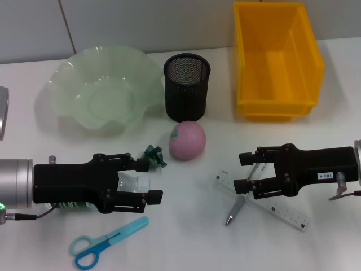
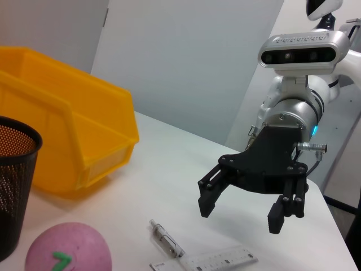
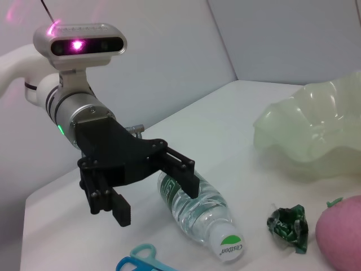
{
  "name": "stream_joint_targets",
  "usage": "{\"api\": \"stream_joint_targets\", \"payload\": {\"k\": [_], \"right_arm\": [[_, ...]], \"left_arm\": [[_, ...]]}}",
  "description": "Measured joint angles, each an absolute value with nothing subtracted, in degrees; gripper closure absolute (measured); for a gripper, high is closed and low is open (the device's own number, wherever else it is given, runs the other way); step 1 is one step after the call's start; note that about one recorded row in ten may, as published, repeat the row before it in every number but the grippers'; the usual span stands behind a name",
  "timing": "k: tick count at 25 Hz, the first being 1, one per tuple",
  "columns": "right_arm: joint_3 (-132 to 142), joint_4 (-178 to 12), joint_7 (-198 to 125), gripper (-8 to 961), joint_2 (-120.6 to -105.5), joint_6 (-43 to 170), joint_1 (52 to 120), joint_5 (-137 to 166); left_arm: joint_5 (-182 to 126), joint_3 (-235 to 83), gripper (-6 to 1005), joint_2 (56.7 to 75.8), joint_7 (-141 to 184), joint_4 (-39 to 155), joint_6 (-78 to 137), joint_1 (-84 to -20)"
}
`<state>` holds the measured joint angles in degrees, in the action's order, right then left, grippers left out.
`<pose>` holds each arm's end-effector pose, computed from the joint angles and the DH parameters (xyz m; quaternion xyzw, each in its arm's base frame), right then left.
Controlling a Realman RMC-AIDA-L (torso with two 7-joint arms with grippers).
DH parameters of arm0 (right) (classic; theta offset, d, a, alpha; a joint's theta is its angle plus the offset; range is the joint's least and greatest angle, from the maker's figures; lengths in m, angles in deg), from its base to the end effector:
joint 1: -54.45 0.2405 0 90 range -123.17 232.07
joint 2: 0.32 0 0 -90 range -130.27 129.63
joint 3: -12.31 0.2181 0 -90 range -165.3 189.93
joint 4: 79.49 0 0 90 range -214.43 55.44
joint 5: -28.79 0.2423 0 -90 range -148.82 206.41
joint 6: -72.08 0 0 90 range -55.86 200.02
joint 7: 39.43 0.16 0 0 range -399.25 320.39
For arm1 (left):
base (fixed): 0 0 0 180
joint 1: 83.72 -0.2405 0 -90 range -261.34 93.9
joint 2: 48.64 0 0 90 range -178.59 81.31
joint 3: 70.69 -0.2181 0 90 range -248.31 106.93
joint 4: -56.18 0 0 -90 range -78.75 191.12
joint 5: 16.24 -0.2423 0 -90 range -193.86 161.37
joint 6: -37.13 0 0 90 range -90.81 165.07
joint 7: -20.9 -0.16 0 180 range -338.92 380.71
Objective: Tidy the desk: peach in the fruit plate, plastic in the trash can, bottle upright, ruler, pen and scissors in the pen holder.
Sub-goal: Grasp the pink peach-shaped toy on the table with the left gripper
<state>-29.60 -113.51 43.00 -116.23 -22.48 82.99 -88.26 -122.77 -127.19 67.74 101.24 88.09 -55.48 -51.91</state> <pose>0.2656 0.3167 0.0047 -0.9390 0.2580 0.2192 0.0598 -0.2236 0.3222 -0.0279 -0.9540 -0.1947 -0.2278 0.0020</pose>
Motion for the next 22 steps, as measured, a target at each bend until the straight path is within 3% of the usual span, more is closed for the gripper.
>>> {"api": "stream_joint_targets", "payload": {"k": [22], "right_arm": [[-29.61,-113.42,43.02,145,-116.33,-22.55,82.67,-88.24]], "left_arm": [[-122.76,-127.26,169,67.52,100.52,88.18,-55.69,-51.66]]}}
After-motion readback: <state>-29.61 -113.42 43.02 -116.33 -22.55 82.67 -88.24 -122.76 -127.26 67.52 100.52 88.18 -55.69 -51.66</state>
